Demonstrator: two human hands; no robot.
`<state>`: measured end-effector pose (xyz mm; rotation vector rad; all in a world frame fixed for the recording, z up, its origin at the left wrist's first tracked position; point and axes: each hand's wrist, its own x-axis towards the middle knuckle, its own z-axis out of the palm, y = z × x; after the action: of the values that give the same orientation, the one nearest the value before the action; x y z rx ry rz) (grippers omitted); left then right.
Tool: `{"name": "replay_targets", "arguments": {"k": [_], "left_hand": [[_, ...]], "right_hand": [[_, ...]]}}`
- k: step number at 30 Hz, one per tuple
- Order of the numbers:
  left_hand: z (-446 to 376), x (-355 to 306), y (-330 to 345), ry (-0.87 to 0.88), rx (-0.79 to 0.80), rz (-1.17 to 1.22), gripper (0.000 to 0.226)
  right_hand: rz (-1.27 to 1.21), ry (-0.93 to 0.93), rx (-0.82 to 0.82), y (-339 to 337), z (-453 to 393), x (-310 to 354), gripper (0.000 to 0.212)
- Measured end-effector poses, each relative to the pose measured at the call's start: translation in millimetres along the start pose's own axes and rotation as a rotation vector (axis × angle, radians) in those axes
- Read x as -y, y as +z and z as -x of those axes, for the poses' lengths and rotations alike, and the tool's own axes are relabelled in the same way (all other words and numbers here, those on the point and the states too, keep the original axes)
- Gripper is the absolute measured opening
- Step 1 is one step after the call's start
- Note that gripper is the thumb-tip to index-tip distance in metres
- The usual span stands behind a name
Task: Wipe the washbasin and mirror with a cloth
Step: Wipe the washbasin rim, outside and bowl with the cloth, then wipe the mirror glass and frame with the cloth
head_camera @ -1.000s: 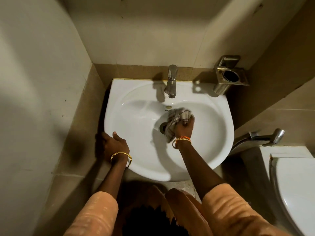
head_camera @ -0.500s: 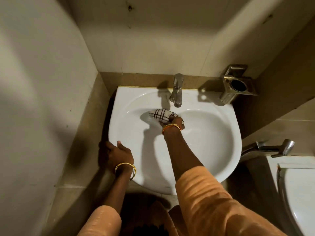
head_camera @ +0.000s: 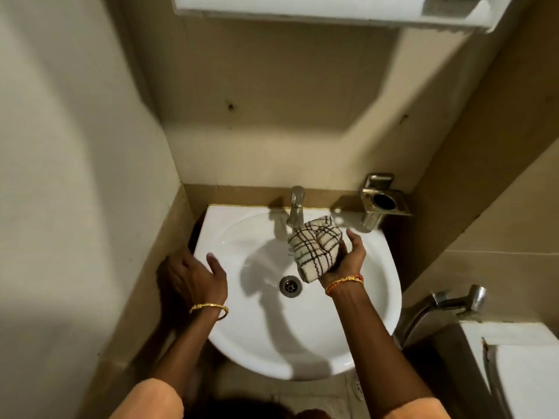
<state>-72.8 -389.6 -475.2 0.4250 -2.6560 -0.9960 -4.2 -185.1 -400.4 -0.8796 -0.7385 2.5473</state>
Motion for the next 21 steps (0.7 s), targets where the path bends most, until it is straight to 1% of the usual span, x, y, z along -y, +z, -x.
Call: {"name": "replay_targets", "arguments": {"k": [2, 3, 5, 6, 7, 9, 13, 15, 17, 19, 21], "left_hand": [[-17, -41, -24, 0.207, -0.074, 0.145, 0.053], [-27, -65, -36, 0.308, -0.104, 0.25, 0.048], [-47, -111, -59, 0.458, -0.143, 0.416, 0.039], [-56, -133, -72, 0.503, -0.158, 0.458, 0.037], [-66, -156, -85, 0.527, -0.17, 0.479, 0.038], [-82, -197, -110, 0.549, -0.212, 0.48, 0.045], [-107, -260, -159, 0.657, -0.36, 0.52, 0.058], [-120, -284, -179, 0.65, -0.419, 0.527, 0.063], [-131, -304, -200, 0.624, -0.424, 0.538, 0.065], [-139, -321, -219, 0.604, -0.397, 0.56, 0.064], [-148, -339, -237, 0.632, -0.4, 0.588, 0.064]], "right_hand": [[-0.01, -0.004, 0.153, 12, 9, 14, 0.043], [-0.009, -0.034, 0.218, 21, 10, 23, 0.048], [0.011, -0.074, 0.385, 49, 17, 46, 0.041], [0.036, -0.105, 0.451, 62, 23, 56, 0.036], [0.071, -0.133, 0.501, 77, 28, 67, 0.035], [0.155, -0.248, 0.537, 105, 35, 86, 0.04], [0.31, -0.592, 0.541, 161, 60, 124, 0.031], [0.345, -0.742, 0.556, 187, 77, 143, 0.042], [0.354, -0.893, 0.592, 214, 98, 160, 0.053], [0.369, -1.062, 0.632, 241, 115, 176, 0.05], [0.402, -1.245, 0.692, 271, 133, 193, 0.043]]}}
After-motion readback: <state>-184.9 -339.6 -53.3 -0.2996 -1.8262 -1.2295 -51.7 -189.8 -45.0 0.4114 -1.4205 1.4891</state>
